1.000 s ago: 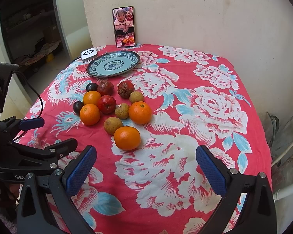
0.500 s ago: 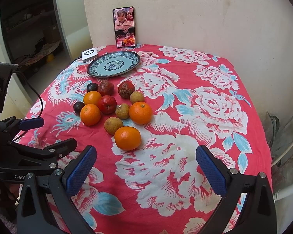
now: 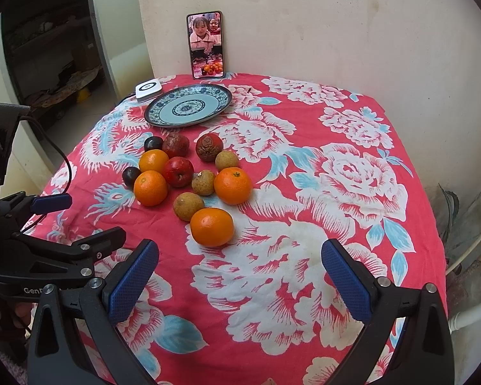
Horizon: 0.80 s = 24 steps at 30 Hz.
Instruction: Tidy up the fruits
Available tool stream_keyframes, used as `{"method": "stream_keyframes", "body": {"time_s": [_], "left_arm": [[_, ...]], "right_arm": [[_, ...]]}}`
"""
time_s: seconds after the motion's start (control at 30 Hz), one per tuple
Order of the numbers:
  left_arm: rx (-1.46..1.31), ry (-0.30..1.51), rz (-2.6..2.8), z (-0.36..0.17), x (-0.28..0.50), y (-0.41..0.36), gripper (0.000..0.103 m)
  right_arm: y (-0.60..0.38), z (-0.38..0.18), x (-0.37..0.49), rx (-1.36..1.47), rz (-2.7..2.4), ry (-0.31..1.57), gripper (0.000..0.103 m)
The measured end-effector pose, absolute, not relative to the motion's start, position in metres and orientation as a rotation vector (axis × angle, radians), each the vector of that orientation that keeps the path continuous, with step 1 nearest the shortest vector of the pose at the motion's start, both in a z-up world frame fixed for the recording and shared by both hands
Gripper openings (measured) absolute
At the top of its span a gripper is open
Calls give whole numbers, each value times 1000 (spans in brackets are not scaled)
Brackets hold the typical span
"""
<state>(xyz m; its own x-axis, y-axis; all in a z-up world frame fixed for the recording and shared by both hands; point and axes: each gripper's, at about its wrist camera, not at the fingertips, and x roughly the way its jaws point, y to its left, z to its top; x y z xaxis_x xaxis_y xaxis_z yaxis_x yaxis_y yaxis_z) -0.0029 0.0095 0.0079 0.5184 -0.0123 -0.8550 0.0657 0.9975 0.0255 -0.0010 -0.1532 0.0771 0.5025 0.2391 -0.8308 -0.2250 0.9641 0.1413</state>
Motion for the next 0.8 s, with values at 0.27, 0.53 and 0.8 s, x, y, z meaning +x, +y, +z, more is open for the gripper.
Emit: {"method": "stream_keyframes", "body": {"time_s": [0.27, 0.53, 0.8], "left_arm": [[58, 1024, -45, 8, -3, 11, 103], [58, 1024, -43, 8, -3, 11, 103], [62, 1025, -47, 8, -4, 10, 103]], "right_arm": [[-153, 78, -1, 15, 284, 1007, 103], [-152, 78, -2, 15, 282, 1006, 103], [-151, 79, -2, 15, 285, 1006, 103]]}}
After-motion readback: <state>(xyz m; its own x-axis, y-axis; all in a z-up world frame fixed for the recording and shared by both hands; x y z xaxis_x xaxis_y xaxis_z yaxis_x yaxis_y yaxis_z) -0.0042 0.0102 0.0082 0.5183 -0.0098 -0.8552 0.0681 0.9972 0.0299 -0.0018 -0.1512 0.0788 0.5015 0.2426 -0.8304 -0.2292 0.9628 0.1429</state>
